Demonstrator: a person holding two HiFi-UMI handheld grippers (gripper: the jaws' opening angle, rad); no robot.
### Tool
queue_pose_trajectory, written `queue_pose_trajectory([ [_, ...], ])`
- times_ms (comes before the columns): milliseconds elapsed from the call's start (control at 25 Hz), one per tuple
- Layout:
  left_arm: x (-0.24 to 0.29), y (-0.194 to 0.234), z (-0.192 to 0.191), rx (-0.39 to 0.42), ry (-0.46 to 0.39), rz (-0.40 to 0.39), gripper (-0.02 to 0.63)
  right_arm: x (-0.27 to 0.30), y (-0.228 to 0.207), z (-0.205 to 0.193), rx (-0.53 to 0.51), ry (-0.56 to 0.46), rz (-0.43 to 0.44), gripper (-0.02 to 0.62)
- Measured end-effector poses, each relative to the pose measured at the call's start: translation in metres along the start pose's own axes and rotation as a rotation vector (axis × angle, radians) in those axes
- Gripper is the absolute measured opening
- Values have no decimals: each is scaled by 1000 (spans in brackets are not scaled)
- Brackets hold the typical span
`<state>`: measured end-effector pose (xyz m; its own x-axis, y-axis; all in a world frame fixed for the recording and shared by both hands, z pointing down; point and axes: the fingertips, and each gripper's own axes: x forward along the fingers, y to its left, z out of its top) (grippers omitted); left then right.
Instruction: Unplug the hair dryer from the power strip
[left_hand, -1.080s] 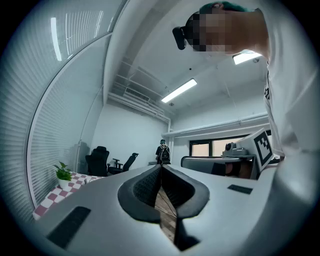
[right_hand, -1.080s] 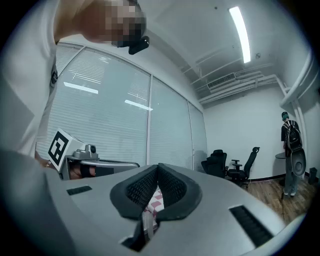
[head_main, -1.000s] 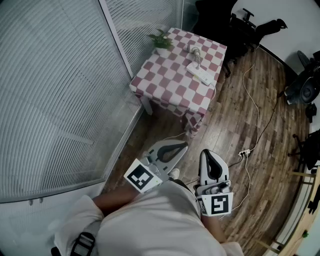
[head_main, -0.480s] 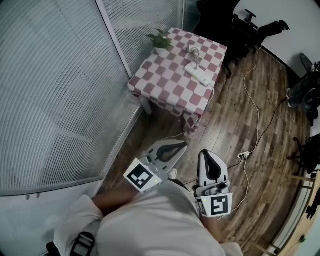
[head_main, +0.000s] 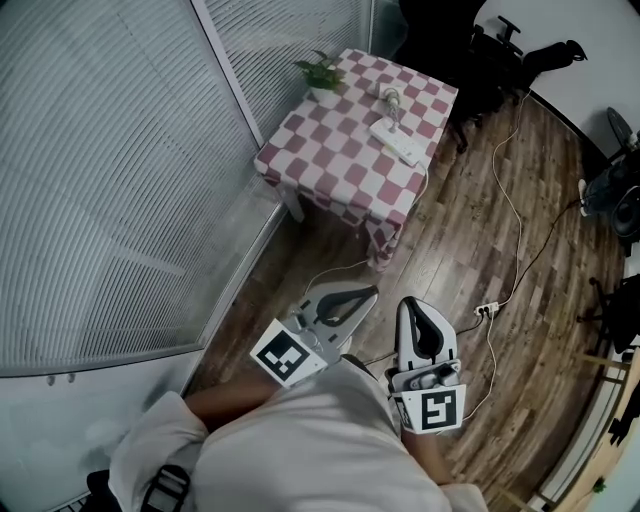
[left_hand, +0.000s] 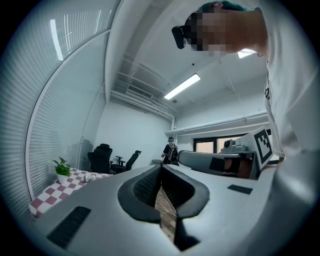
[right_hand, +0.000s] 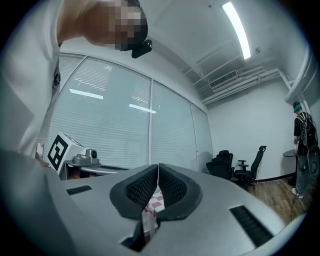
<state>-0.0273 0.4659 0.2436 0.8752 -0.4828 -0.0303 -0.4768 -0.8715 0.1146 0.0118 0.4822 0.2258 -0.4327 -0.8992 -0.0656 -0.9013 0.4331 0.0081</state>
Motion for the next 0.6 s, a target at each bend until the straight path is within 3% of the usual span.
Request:
queue_pose_trajectory([
  [600, 23, 41, -6, -12, -16, 3, 32, 39, -21, -13, -5, 6, -5, 32],
])
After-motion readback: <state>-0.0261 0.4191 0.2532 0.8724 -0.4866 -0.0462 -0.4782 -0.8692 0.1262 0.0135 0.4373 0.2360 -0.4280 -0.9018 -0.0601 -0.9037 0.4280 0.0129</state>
